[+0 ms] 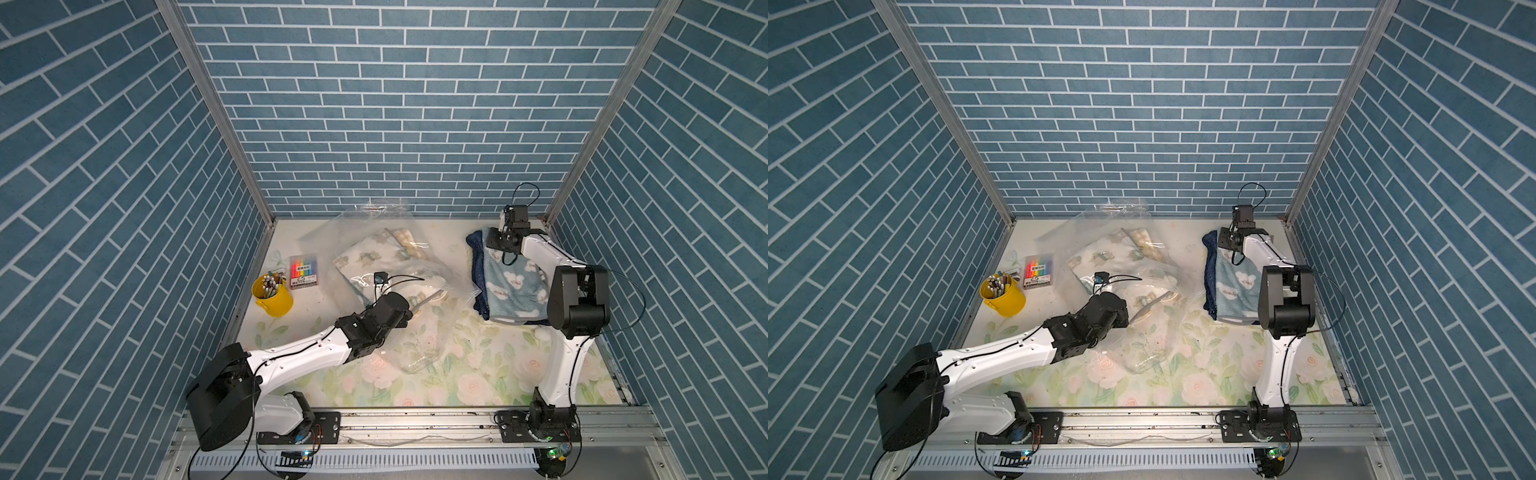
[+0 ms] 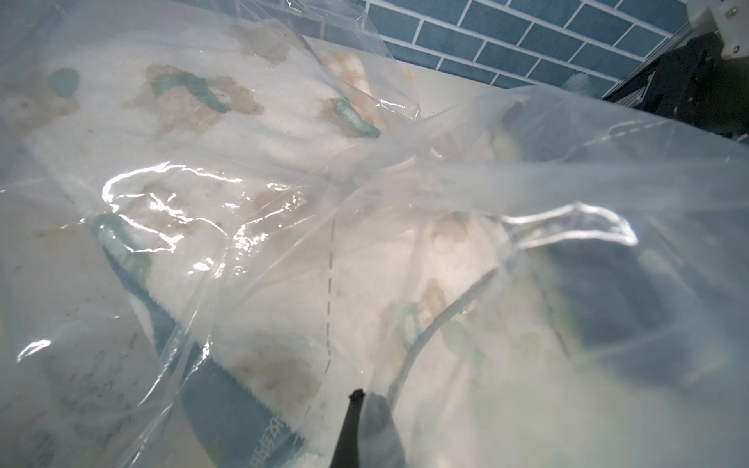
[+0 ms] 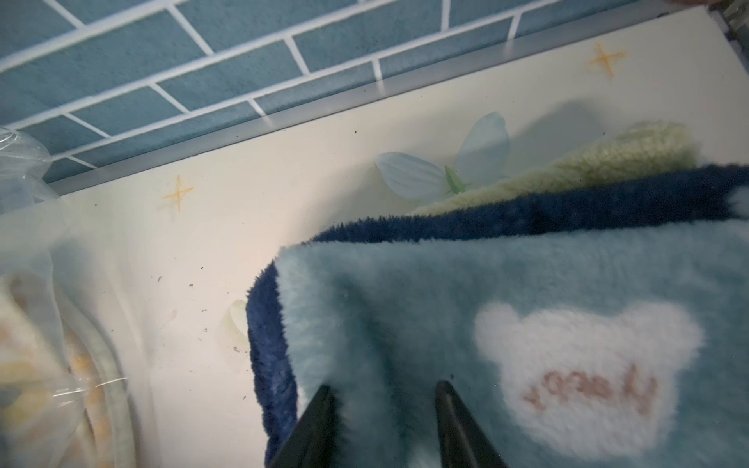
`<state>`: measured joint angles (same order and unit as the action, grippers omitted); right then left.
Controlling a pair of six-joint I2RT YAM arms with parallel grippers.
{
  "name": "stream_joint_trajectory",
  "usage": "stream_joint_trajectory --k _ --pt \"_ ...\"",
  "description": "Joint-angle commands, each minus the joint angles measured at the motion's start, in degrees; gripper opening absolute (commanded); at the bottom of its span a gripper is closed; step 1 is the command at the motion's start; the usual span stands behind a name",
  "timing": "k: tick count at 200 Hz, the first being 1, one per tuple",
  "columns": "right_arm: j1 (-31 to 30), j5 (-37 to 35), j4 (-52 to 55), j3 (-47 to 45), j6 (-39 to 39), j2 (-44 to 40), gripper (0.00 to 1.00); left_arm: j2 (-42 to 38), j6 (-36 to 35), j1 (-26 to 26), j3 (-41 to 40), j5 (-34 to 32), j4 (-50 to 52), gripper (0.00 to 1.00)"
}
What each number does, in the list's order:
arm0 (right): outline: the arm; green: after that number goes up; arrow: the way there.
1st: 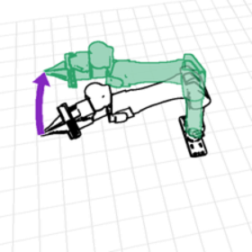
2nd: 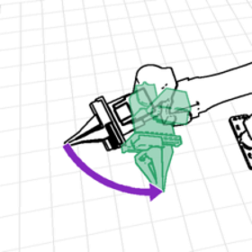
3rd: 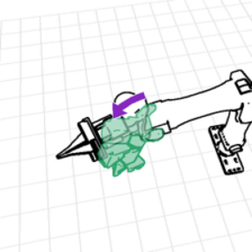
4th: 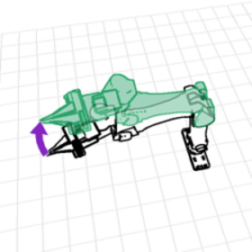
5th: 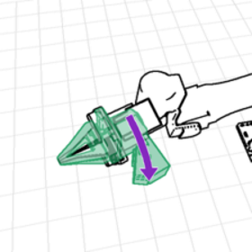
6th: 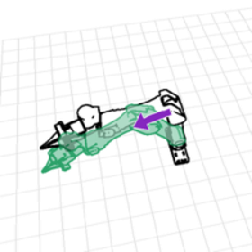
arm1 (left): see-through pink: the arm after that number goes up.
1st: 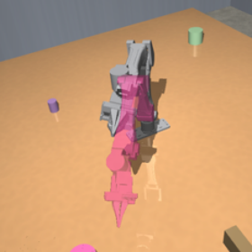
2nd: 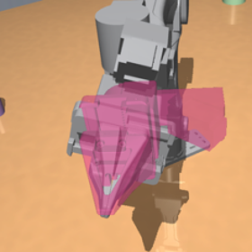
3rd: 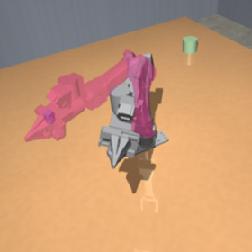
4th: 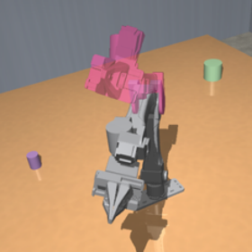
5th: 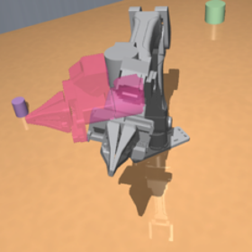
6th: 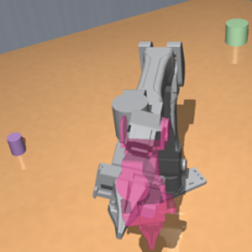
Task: Take the blanket out of the vacuum bag
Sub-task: Place the blanket at the center of the board.
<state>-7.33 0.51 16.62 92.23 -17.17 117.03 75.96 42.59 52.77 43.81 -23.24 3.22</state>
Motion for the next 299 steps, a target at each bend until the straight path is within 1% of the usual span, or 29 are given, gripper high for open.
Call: stream_joint_trajectory --k 1,28,54,67,79,109,125,134,140,146,159,171,211,241,261,299 --pt "-0.92 -3.34 -0.96 0.9 0.37 -3.07 0.56 -0.5 -1.13 -0.22 1.28 -0.51 1.7 0.0" --pt "-1.92 -3.63 -0.89 2.19 0.39 -3.49 0.62 -0.91 -1.24 -0.22 1.36 -0.82 2.07 0.0" --pt "-2.46 -3.54 2.93 7.23 0.9 1.22 0.64 -0.44 -1.19 -0.23 1.67 -0.64 2.96 0.0" --pt "-2.67 -4.95 5.55 9.84 0.93 4.04 0.63 -0.68 -1.2 -0.22 1.63 -0.74 3.34 0.0" --pt "-2.95 -7.09 6.23 10.38 0.68 5.19 0.62 -1.03 -1.26 -0.22 1.58 -0.89 3.71 0.0" --pt "-3.14 -7.43 5.97 10.21 0.32 6.59 0.55 -1.61 -1.29 -0.22 1.61 -1.14 4.44 0.0" --pt "-3.17 -7.53 5.71 10.02 0.04 7.04 0.48 -1.32 -1.33 -0.22 1.99 -1.13 4.91 0.0" --pt "-3.13 -7.51 5.76 9.99 -0.1 7.16 0.41 -1.25 -1.33 -0.22 2.28 -1.14 5.2 0.0" --pt "-3.15 -7.65 5.72 9.83 -0.27 7.1 0.35 -1.16 -1.41 -0.22 2.41 -1.14 5.31 0.0" --pt "-3.26 -8.03 5.38 9.28 -0.64 6.61 0.27 -1.1 -1.38 -0.21 2.55 -1.13 5.47 0.0" --pt "-3.15 -8.25 2.14 5.78 -1.1 4.14 0.11 -1.14 -1.29 -0.24 2.62 -1.21 5.43 0.0" --pt "-3.23 -7.96 -0.31 3.44 -1.46 1.69 0.0 -1.0 -1.32 -0.22 2.52 -1.23 5.38 0.0" --pt "-3.27 -7.19 -3.43 0.24 -1.99 -5.17 0.0 -0.55 -1.18 -0.23 2.92 -1.0 5.33 0.0" --pt "-3.23 -5.86 -4.0 0.34 -2.68 -7.25 0.0 -0.94 -1.59 -0.22 3.57 -1.25 5.67 0.0" --pt "-3.23 -4.62 -3.52 2.63 -3.13 -5.32 0.0 -0.97 -1.77 -0.22 3.65 -1.31 5.67 0.0" --pt "-3.26 -3.6 -0.28 10.0 -3.88 4.96 0.0 0.28 -1.66 -0.21 3.85 -0.62 5.16 0.0"
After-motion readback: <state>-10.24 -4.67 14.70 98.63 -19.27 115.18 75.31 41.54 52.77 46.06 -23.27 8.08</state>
